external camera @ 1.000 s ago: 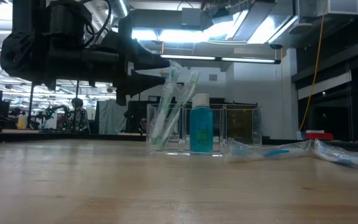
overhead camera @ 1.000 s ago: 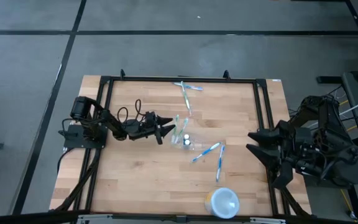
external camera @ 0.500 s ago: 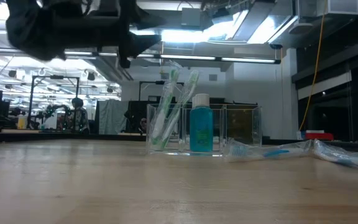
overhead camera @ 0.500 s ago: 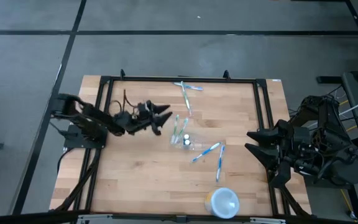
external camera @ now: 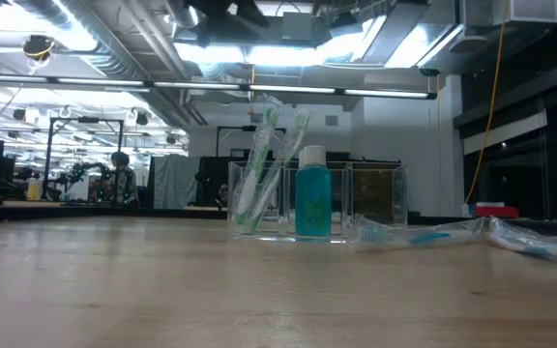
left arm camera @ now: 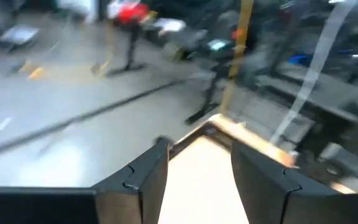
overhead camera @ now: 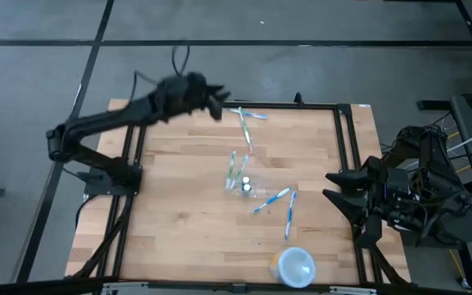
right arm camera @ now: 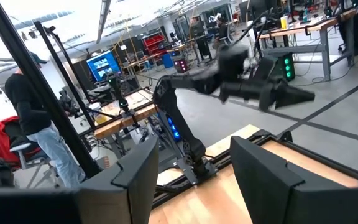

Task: Pick & Place toothbrushing station
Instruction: Put the green toothbrush into the transparent organizer

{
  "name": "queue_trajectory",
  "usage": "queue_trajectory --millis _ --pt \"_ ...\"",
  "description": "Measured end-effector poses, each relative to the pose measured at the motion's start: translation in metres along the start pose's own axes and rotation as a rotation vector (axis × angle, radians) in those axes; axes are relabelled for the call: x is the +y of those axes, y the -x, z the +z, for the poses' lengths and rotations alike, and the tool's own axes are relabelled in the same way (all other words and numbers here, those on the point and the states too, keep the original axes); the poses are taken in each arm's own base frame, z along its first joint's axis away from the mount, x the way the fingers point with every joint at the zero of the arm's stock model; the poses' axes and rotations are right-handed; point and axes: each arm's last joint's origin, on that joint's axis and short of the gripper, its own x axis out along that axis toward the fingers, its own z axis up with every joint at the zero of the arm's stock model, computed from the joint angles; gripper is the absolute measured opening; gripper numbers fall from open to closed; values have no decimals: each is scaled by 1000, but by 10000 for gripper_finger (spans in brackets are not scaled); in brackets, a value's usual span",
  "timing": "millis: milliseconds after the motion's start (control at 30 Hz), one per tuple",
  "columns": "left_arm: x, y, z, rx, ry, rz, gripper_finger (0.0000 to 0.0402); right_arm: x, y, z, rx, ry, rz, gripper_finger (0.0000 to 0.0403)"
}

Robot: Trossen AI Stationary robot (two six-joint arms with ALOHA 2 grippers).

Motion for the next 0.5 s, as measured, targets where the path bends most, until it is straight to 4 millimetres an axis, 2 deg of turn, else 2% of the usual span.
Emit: queue_trajectory --millis 100,200,333,500 --pt "14 -1 34 64 73 53 164 0 0 0 0 11 0 201" --pt "27 -6 56 145 148 79 165 0 0 0 1 32 -1 201" --pt "41 -27 68 322 203 74 166 0 0 -1 1 53 -1 201" --pt "56 -63 69 494 276 89 166 0 0 0 3 66 4 201"
